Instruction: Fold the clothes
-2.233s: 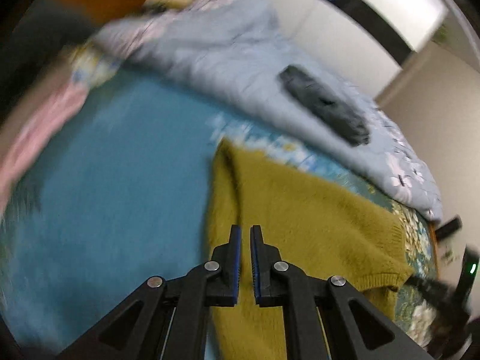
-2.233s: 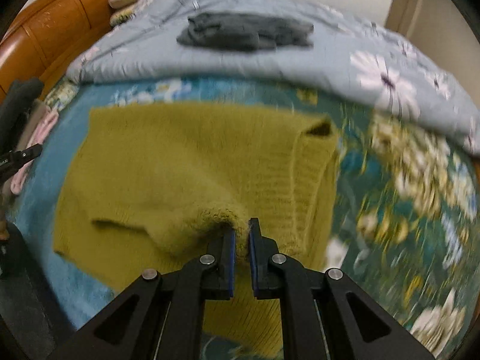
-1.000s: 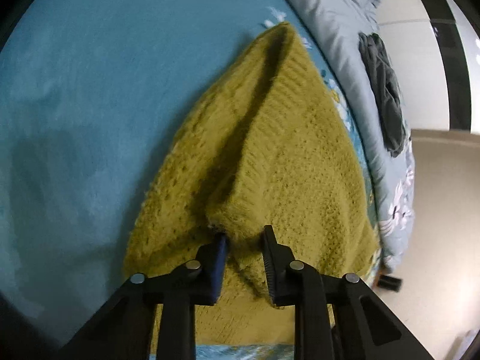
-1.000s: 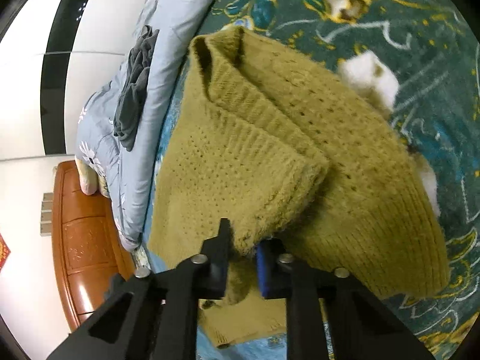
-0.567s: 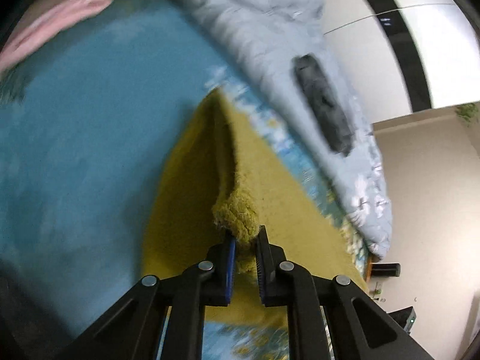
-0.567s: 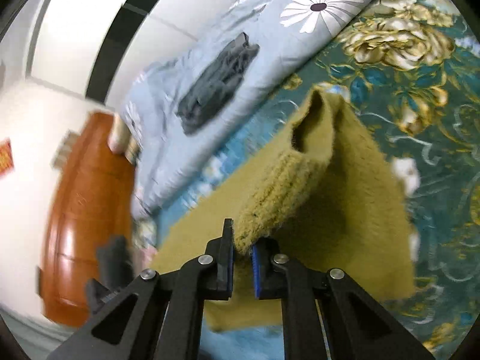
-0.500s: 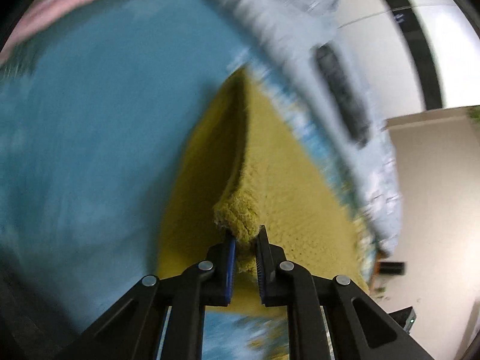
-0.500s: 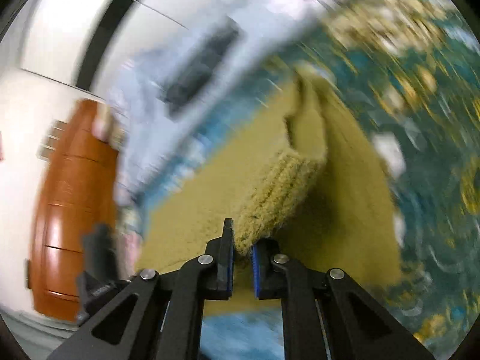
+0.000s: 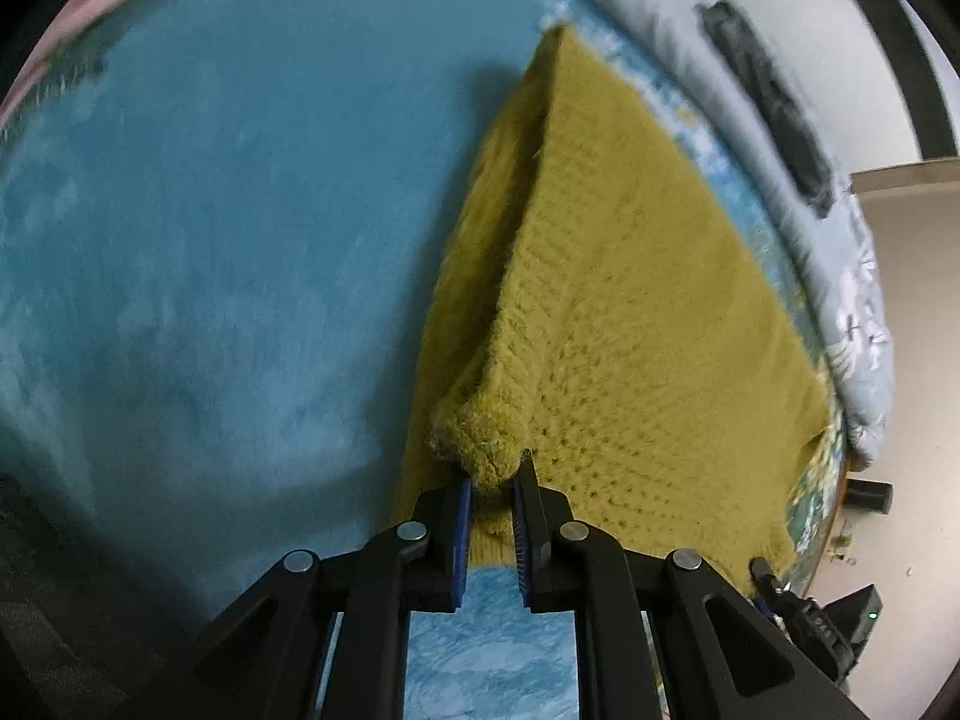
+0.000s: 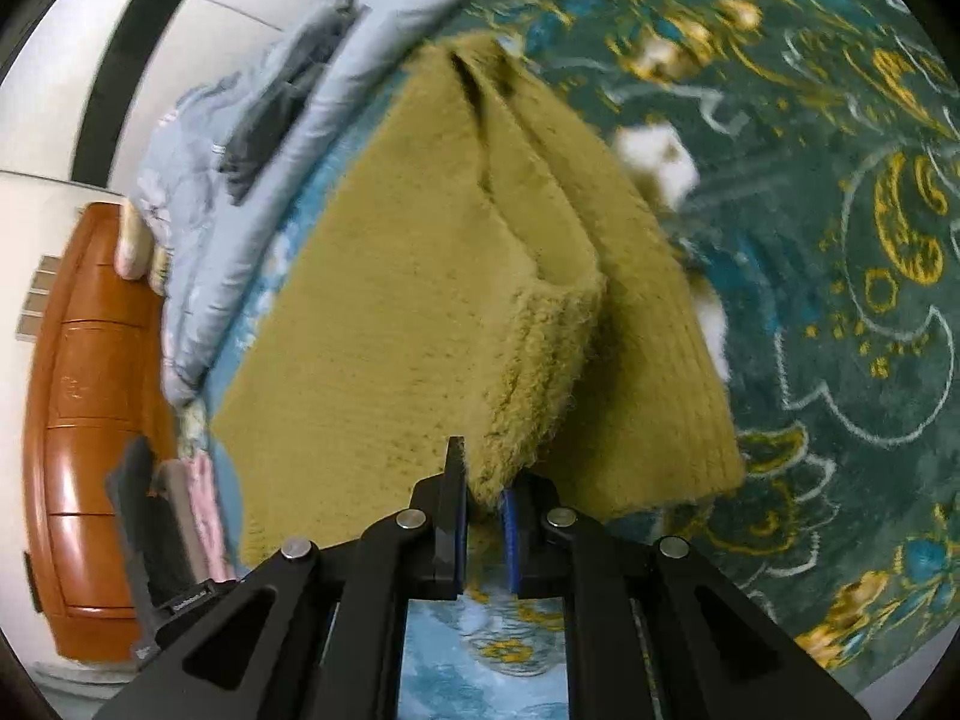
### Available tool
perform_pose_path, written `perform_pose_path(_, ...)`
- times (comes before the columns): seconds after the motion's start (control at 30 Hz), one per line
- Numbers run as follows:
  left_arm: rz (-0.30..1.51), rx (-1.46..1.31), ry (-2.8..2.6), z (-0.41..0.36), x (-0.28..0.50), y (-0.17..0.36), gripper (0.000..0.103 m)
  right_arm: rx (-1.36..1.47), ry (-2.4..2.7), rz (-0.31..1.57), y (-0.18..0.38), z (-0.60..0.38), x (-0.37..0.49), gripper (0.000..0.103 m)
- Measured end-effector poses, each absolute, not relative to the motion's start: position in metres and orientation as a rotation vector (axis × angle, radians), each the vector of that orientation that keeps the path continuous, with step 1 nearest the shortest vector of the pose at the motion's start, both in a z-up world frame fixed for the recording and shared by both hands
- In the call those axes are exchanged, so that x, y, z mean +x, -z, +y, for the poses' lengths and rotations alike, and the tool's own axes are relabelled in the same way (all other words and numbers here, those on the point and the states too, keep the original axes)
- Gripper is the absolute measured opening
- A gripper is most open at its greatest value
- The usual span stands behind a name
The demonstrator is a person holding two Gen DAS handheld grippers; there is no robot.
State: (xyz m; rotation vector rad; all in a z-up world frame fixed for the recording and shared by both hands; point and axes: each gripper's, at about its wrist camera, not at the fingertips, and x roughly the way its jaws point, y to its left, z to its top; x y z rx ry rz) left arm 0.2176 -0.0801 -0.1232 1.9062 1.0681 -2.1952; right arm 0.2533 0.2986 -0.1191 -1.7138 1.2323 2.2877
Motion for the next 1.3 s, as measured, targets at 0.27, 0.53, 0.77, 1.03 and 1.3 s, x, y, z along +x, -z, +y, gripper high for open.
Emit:
perform_pose_path(0.27,1.035,1.984,2.111,-0.079,0.22,0.14,0.016,-1.727,-2.246,1.25,0.136,0.295,0.255,0.01)
perform_pose_path(0.53,1.107,1.932,2.128,-0.09,0.232,0.136,0.018,-1.736,-2.278,1.213,0.129,0.298,0.255,0.016)
perform_pose_path(0.77,1.022,1.716,2.114,-0.112,0.249,0.116,0.023,-1.625,-2.293,1.113,0.113,0.338,0.272,0.023)
perform_pose_path(1.03,0.937,1.869,2.42,-0.03,0.219,0.09,0.027,-1.515,-2.298,1.326,0.124,0.371,0.283,0.064)
perform_pose_path(1.3,0.506,2.187,2.616,0.071,0.22,0.111,0.028,-1.588,-2.343,1.351,0.133,0.354,0.264,0.064)
